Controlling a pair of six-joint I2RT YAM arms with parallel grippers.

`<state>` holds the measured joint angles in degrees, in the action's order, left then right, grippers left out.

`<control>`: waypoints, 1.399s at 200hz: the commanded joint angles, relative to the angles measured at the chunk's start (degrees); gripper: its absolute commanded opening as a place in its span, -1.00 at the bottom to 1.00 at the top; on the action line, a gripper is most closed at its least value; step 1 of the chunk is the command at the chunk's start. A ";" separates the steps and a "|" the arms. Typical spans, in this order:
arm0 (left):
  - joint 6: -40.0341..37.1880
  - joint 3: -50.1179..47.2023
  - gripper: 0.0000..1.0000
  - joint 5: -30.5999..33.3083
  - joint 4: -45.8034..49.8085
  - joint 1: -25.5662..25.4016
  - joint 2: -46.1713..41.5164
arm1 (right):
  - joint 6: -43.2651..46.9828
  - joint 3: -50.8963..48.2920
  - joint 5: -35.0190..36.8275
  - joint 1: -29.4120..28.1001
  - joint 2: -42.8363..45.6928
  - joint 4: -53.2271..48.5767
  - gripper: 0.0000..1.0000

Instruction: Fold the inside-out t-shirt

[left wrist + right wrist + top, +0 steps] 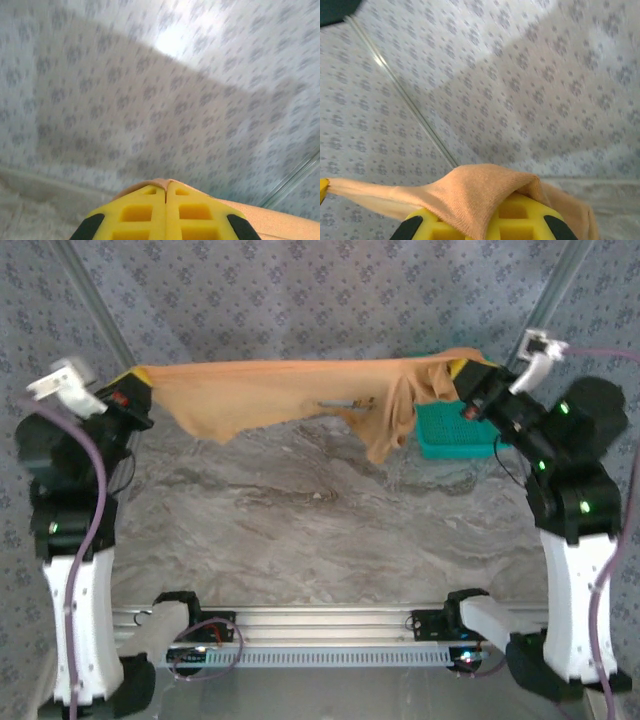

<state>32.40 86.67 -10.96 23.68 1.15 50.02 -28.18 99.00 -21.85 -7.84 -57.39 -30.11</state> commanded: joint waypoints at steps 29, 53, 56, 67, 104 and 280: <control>-1.60 3.01 -1.00 4.55 -3.60 0.94 -6.58 | 0.58 -1.66 3.64 0.65 7.71 6.27 -1.00; -2.86 3.66 -1.00 4.32 -2.62 0.93 -5.93 | 0.77 0.81 4.17 0.68 6.24 4.66 -1.00; -2.95 3.42 -1.00 4.29 -2.53 0.95 -5.67 | 0.77 0.84 4.21 0.69 5.88 4.64 -1.00; -3.13 2.31 -1.00 4.15 -2.42 0.89 -4.60 | 0.43 0.61 4.18 0.62 4.43 4.15 -1.00; -3.40 -6.81 -1.00 4.54 -4.79 0.90 1.67 | -0.86 -6.28 3.52 0.24 -0.70 6.30 -1.00; 3.88 -19.38 0.49 4.13 -12.61 -4.38 43.09 | -2.30 15.75 8.08 -8.34 -66.97 -10.22 0.11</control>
<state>33.10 72.86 0.80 15.11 1.45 100.47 -32.51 121.82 -16.23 -13.52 -133.69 -41.95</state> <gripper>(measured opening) 0.750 0.604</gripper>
